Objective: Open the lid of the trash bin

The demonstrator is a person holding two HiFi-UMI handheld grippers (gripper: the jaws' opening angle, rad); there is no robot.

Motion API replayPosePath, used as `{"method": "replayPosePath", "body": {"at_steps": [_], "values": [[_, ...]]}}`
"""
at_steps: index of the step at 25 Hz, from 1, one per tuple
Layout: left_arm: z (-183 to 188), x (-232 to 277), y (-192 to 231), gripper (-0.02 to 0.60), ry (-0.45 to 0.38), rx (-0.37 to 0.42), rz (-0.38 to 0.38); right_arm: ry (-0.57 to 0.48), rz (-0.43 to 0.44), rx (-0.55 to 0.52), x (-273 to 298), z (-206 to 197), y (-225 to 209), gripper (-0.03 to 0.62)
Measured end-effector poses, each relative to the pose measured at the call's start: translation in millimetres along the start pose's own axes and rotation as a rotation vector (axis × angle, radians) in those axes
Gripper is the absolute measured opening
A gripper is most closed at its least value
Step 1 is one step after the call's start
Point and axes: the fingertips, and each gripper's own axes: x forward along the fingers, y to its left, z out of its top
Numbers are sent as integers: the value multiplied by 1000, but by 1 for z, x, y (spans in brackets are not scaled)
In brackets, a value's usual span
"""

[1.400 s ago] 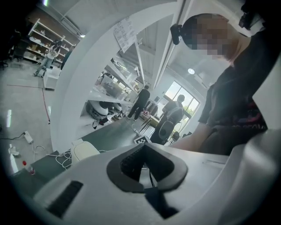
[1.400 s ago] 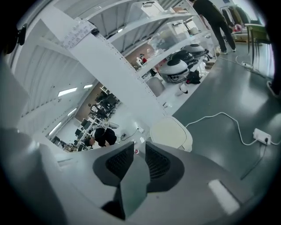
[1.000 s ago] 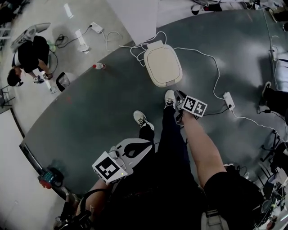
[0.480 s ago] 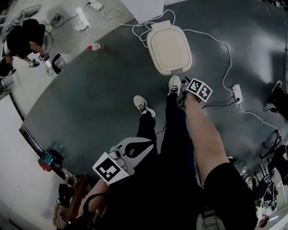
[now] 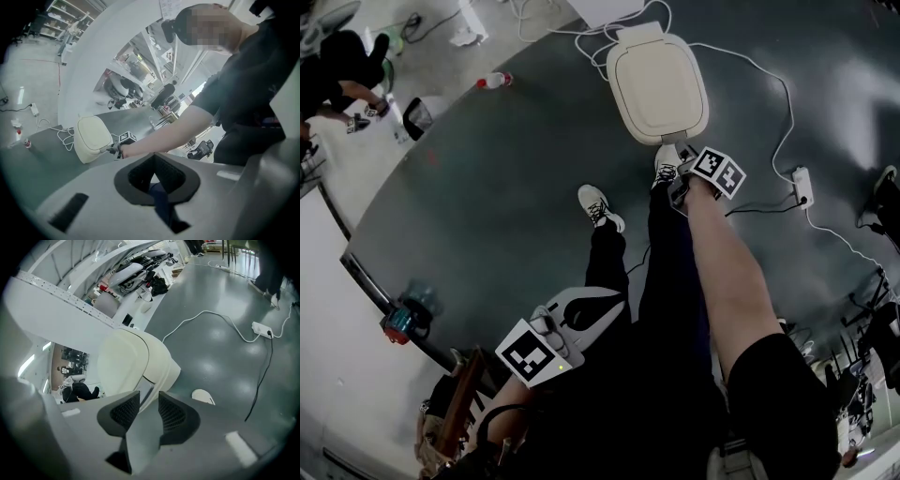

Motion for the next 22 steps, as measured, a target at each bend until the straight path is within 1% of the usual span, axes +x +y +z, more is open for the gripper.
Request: {"method": "replayPosePath", "body": {"at_steps": [8, 10, 12, 17, 22], "values": [[-11, 0, 2, 3, -9, -22, 10, -8, -2, 36, 10, -3, 0, 133], [-14, 1, 3, 3, -6, -37, 13, -17, 0, 54, 11, -4, -3, 143], [-18, 2, 2, 3, 2, -35, 8, -19, -8, 58, 11, -5, -6, 158], [-18, 1, 3, 3, -19, -43, 12, -34, -38, 56, 14, -5, -7, 144], [-25, 0, 2, 3, -17, -52, 17, -50, -50, 62, 13, -5, -8, 142]]}}
